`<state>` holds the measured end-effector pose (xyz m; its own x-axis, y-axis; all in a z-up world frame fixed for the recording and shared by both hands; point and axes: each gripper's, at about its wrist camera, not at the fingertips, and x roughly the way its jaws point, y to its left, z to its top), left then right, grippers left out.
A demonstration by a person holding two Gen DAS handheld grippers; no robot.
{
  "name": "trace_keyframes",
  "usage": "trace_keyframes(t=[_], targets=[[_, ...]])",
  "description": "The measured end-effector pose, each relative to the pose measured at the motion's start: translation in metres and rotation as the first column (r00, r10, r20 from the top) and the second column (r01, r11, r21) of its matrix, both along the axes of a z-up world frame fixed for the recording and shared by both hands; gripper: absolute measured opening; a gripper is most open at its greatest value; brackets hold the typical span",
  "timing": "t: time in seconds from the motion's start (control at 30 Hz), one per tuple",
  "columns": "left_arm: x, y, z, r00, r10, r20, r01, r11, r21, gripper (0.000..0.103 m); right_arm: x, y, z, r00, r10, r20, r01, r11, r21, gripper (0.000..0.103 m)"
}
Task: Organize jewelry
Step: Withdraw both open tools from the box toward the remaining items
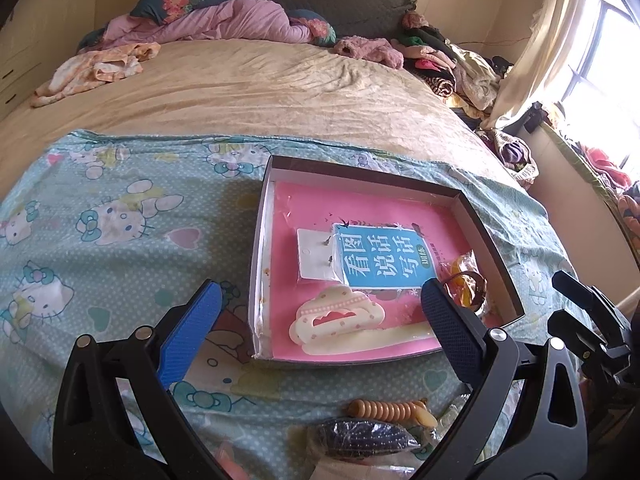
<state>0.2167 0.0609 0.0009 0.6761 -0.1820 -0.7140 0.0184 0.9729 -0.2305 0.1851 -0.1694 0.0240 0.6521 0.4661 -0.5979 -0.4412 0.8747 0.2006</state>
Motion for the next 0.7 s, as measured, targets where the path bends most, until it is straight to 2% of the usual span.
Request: trace_keyframes(t=[0.7], targets=[[-0.039, 0.007, 0.032, 0.998, 0.023, 0.06, -0.021, 0.999, -0.028, 0.093, -0.029, -0.006, 0.029, 0.997, 0.011, 0.07, -0.012, 1.0, 0.022, 0.092]])
